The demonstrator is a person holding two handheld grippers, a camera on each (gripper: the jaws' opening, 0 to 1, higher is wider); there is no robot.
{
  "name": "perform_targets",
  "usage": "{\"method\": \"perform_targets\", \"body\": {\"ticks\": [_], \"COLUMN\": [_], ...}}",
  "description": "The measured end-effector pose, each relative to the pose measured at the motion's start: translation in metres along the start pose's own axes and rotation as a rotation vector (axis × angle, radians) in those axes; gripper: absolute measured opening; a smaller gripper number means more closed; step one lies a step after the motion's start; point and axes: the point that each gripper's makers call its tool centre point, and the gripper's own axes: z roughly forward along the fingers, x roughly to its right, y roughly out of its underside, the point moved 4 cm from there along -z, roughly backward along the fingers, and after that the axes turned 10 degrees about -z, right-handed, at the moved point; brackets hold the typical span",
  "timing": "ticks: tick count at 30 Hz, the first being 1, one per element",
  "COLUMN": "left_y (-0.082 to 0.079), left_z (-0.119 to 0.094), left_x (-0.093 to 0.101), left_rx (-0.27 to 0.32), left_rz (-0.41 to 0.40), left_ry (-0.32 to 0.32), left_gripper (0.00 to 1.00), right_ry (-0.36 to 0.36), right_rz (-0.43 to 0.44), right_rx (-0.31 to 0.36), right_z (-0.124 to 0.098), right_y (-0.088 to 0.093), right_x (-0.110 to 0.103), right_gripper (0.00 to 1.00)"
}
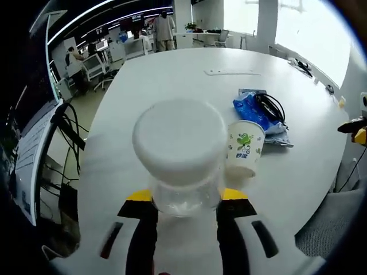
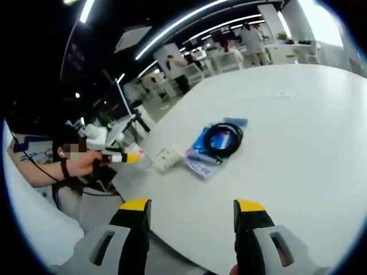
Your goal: Arrange the tabletop items into an orderly group along one side of the table until the central work area is clear of visible clutter.
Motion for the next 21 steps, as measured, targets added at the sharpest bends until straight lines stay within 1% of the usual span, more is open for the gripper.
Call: {"method": "perform_targets", "body": {"ticks": [8,17,21], "left_y": [-0.0023,-0.0036,-0.0066], "left_z": [0.0015,0.0039,0.0065], "left_x": [-0.0004,0.0013,0.0022], "left_rx": [0.029,0.049,0.053], "left_rz": [-0.014,-0.075,-0.095], "left_ry": [0.001,-0.015,-0.025], "left_gripper": [0.39,0.39,0.39], "right_ry": [-0.002,-0.016,-0.019], "right_rz": [0.000,-0.007,-0.009], "right_rx": [-0.005,-0.010,-0.013], "right_z": [0.0032,0.0086,0.0091], "right_y": [-0.0018,-0.0050,-0.0046], "right_x": [-0.0014,-0.0055,-0.0061], "right_gripper": [0.59,0.59,0.58]}}
